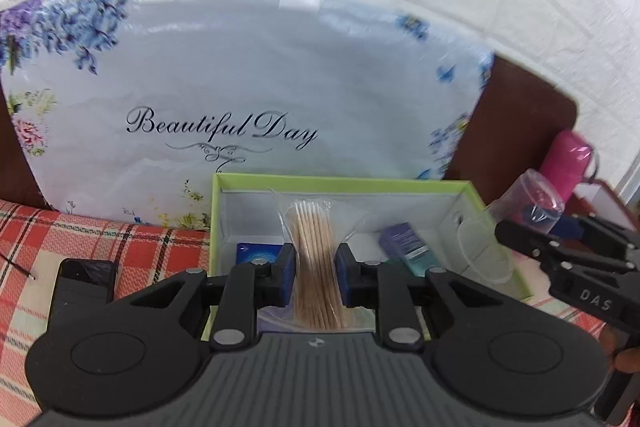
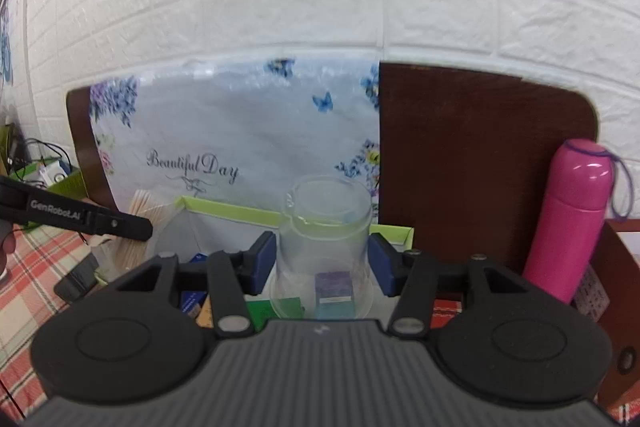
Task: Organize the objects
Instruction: 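Place toothpick bag in the light-green box with left tool while right tool places the cup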
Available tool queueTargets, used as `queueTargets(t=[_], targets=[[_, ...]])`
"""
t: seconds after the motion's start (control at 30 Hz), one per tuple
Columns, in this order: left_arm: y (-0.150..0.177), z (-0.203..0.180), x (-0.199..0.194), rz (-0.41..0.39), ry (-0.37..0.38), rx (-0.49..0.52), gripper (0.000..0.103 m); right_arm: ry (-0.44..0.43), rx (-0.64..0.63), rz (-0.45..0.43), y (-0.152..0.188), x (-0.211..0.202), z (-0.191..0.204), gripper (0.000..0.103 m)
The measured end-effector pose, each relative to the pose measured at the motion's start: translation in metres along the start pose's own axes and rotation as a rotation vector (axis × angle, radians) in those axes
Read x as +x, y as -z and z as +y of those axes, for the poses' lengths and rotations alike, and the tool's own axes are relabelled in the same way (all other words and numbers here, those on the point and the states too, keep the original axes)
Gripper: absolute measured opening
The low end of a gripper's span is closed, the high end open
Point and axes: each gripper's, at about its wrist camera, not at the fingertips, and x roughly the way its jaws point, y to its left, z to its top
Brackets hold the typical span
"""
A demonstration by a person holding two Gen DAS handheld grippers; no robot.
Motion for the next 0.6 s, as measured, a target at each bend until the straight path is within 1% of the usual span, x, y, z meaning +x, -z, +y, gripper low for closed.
queueTargets(t=[0.1, 0.2, 0.33, 0.4, 0.47, 0.5, 0.53, 0.57, 0.6], targets=[[0.002, 0.006, 0.023, 0.051, -0.017, 0.035, 0.022, -0.002, -0.007, 0.042, 0.006, 0.024, -0.002, 0.05], [0.004, 0.014, 0.04, 0.081, -0.028, 0.026, 0.022, 0.005, -0.024, 0.083, 0.013, 0.044, -0.003, 0.05], [0.005, 0.022, 0.053, 0.094, -0.031, 0.019, 0.022, 0.03, -0.067, 0.102, 0.017, 0.061, 0.001, 0.051], [0.006, 0.022, 0.055, 0.079, -0.04, 0.026, 0.023, 0.044, -0.084, 0.109, 0.016, 0.069, 0.003, 0.052], [0.006, 0.021, 0.055, 0.058, -0.04, 0.029, 0.032, 0.064, -0.106, 0.132, 0.016, 0.077, 0.006, 0.053], [0.005, 0.021, 0.054, 0.048, -0.029, 0.023, 0.044, 0.073, -0.119, 0.15, 0.017, 0.081, 0.007, 0.057], [0.006, 0.02, 0.052, 0.038, -0.015, 0.019, 0.059, 0.08, -0.128, 0.167, 0.019, 0.084, 0.007, 0.062], [0.006, 0.018, 0.049, 0.022, -0.001, 0.023, 0.065, 0.075, -0.132, 0.171, 0.02, 0.084, 0.008, 0.073], [0.006, 0.015, 0.045, 0.008, 0.002, 0.032, 0.073, 0.063, -0.136, 0.158, 0.021, 0.081, 0.008, 0.083]])
